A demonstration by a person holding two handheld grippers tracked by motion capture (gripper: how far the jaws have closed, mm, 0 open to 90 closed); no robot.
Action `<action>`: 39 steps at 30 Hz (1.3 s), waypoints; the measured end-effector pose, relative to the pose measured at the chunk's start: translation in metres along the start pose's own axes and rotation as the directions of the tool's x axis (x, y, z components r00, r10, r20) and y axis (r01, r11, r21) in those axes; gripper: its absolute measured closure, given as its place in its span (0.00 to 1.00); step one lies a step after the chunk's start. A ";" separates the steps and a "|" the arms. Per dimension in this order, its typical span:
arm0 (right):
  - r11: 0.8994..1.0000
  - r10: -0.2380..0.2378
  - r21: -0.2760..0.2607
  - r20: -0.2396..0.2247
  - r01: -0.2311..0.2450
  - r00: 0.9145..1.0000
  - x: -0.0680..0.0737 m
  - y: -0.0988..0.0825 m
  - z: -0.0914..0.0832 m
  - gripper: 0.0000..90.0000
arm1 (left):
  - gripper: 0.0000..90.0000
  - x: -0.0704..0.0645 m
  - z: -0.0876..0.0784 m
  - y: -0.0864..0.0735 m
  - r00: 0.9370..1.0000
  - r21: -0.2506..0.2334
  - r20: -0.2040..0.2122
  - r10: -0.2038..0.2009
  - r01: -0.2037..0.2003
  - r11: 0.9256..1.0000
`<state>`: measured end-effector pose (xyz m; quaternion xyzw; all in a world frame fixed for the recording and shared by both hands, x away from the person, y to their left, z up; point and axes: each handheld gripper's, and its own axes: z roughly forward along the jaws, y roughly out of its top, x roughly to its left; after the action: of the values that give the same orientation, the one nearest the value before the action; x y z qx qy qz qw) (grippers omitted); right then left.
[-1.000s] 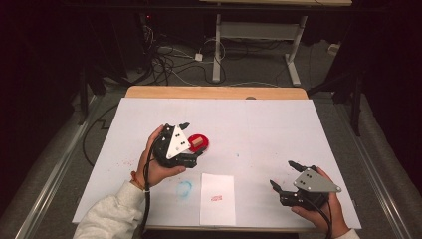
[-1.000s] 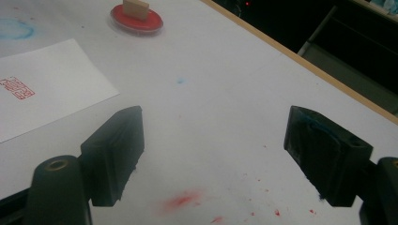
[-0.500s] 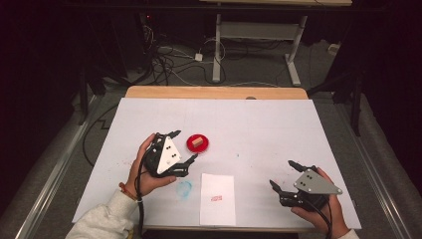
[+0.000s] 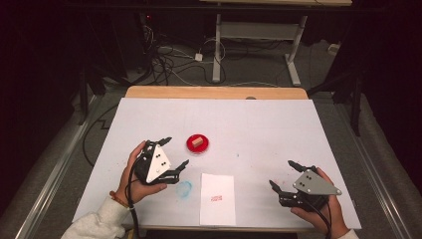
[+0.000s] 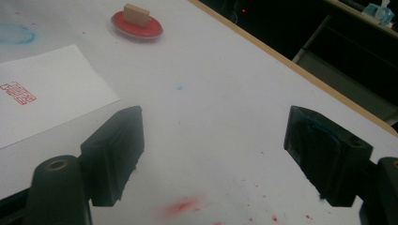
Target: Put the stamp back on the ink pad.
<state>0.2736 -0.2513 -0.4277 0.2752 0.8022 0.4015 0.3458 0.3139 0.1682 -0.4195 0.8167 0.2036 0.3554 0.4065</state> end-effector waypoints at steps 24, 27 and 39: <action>1.000 0.023 0.020 0.030 -0.024 0.999 -0.004 -0.007 -0.002 0.23 | 0.19 0.001 -0.009 -0.053 0.998 0.121 0.043 -0.041 0.036 0.992; 0.999 0.022 0.024 0.028 -0.023 0.999 -0.004 -0.008 -0.001 0.23 | 0.19 0.000 -0.010 -0.058 0.998 0.140 0.042 -0.038 0.032 0.990; 0.999 0.016 0.028 0.026 -0.017 1.000 -0.004 -0.009 0.001 0.23 | 0.19 -0.002 -0.024 -0.075 0.995 0.184 0.047 -0.089 0.079 0.980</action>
<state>0.2755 -0.2587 -0.4339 0.2917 0.8010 0.3896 0.3487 0.2911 0.2236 -0.4714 0.8506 0.2583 0.2955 0.3500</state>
